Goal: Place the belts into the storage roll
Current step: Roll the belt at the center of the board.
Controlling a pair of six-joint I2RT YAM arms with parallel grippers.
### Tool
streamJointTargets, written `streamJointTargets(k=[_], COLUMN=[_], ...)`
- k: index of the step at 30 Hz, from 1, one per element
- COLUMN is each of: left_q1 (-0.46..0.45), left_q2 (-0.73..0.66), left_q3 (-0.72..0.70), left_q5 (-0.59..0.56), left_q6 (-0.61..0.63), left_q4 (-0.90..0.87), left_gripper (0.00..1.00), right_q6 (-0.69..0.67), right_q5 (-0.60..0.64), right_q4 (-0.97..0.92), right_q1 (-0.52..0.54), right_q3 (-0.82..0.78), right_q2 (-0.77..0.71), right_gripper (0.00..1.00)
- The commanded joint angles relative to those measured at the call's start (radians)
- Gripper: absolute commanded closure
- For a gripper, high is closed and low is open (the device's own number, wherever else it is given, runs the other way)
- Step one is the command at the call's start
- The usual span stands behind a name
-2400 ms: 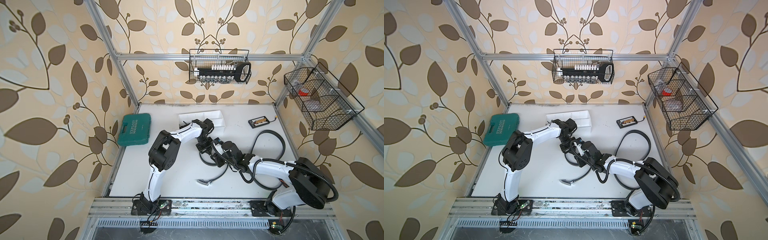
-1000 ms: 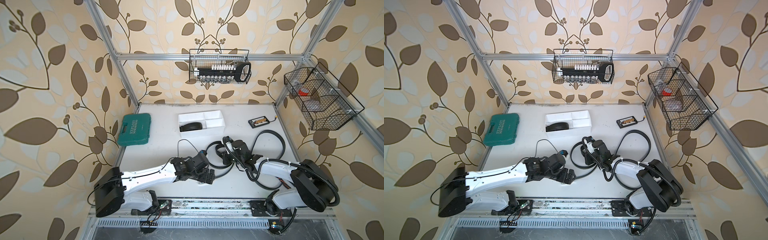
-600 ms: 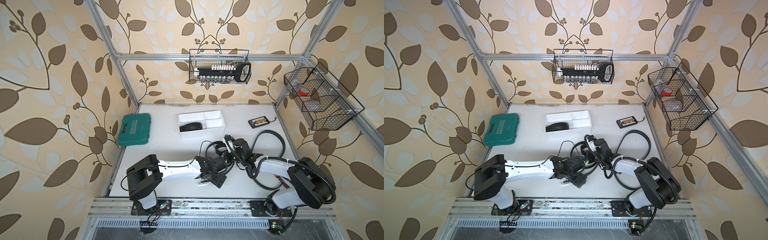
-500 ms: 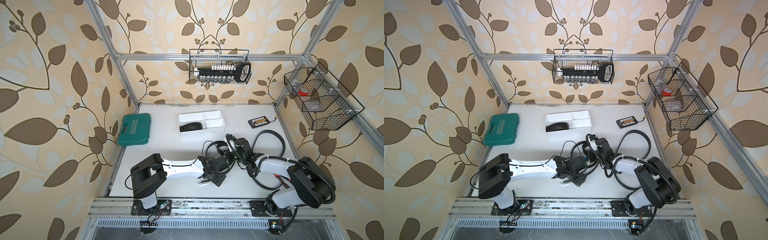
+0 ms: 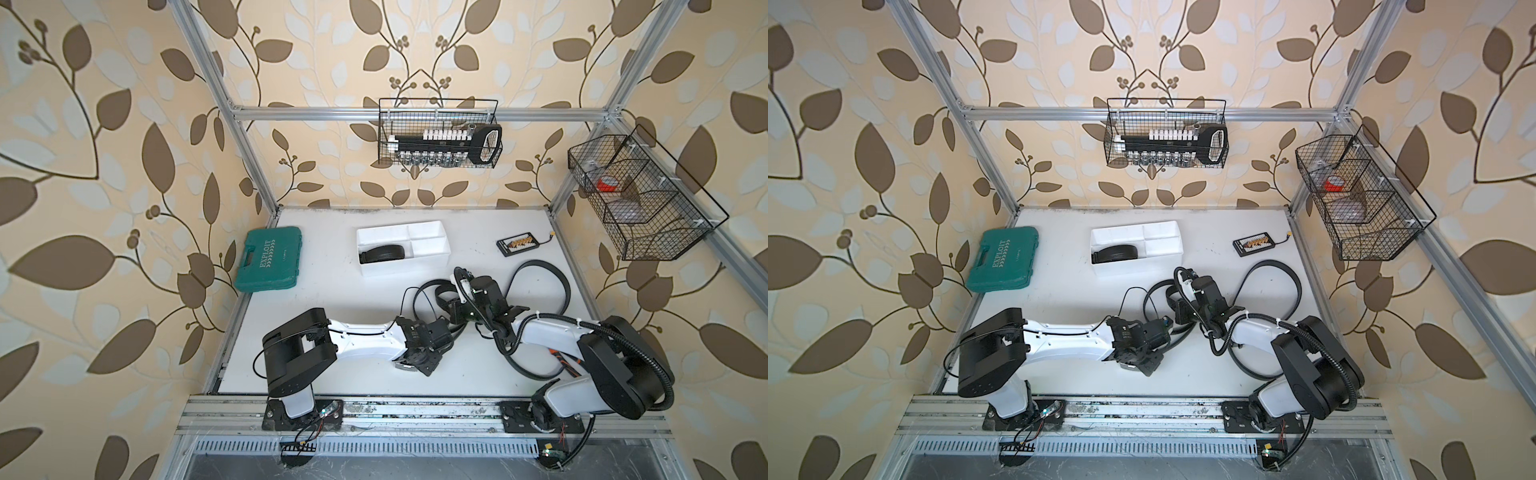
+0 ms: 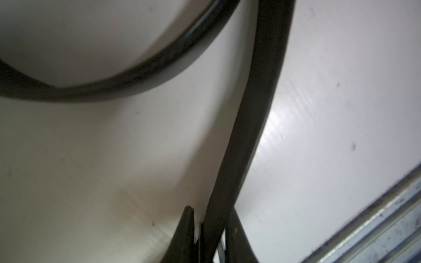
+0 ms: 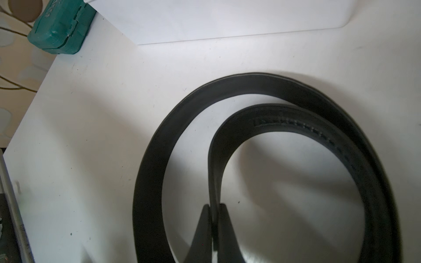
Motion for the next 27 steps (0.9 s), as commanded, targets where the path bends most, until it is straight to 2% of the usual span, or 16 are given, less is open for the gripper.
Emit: streamJointTargets(k=[1,4,8,12,15,18,21,27], left_q1=[-0.002,0.006,0.07,0.241,0.41,0.551,0.6,0.594], left_q2=[-0.121,-0.19,-0.206,-0.215,-0.285,-0.286,-0.17,0.146], left_q3=[-0.085,-0.111,-0.1,-0.115,-0.115,-0.068,0.041,0.276], left_q5=[-0.044,-0.113,-0.156,-0.142,-0.111,-0.087,-0.072,0.055], left_q6=[-0.095,-0.182,-0.268,-0.285,-0.227,-0.157,-0.108,-0.043], left_q4=[-0.118,-0.231,-0.378,-0.44,-0.424,-0.394,-0.381,-0.365], left_gripper=[1.0,1.0,1.0,1.0,1.0,1.0,1.0,1.0], right_q6=[0.029,0.023,0.022,0.047,0.072,0.084,0.077,0.035], right_q5=[0.042,0.045,0.048,0.07,0.083,0.066,0.067,0.097], right_q4=[-0.05,-0.052,-0.061,-0.092,-0.106,-0.062,0.004,0.07], right_q1=[0.001,0.007,0.068,0.202,0.319,0.422,0.523,0.654], right_q3=[-0.022,-0.017,-0.011,-0.013,-0.016,-0.038,-0.059,-0.058], right_q2=[0.0,0.013,0.038,0.039,0.039,0.043,0.052,0.073], right_gripper=[1.0,1.0,1.0,1.0,1.0,1.0,1.0,1.0])
